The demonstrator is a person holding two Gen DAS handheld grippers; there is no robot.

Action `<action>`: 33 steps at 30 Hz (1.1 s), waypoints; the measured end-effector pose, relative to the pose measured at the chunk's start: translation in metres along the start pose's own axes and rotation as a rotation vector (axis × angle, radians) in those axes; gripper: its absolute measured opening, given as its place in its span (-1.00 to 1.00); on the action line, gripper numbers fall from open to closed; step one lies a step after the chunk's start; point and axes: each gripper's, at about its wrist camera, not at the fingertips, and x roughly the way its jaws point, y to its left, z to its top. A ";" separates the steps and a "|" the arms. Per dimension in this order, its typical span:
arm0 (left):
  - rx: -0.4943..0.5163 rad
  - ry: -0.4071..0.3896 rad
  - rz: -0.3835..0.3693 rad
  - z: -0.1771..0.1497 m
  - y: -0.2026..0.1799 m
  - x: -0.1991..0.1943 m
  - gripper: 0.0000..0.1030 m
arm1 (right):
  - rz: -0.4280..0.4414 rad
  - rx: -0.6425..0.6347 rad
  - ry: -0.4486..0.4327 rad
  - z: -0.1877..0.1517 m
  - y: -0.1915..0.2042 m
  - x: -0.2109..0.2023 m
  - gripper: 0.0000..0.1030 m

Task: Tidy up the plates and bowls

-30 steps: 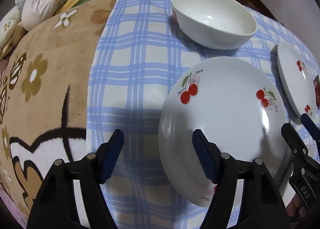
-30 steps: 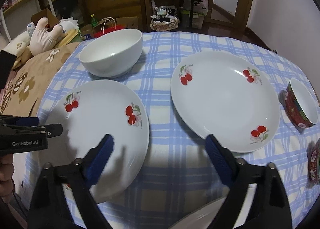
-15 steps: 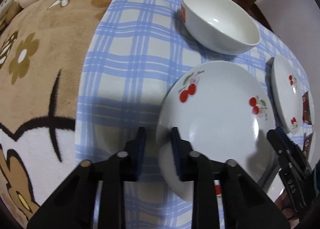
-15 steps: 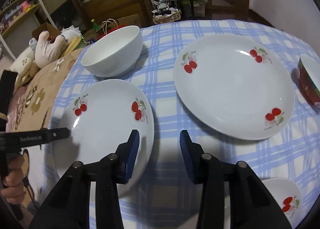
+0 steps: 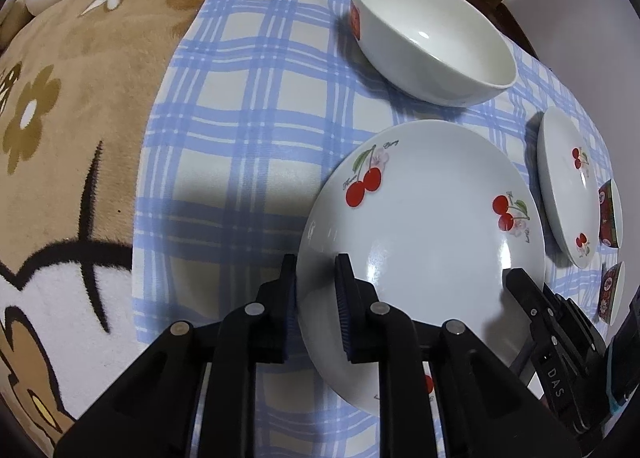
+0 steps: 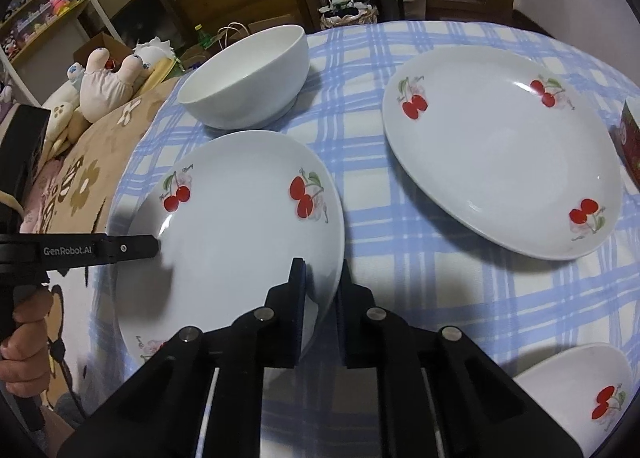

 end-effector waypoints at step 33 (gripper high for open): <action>0.184 -0.064 -0.040 -0.047 -0.053 -0.039 -0.74 | -0.012 0.092 0.002 -0.014 -0.031 -0.062 -0.80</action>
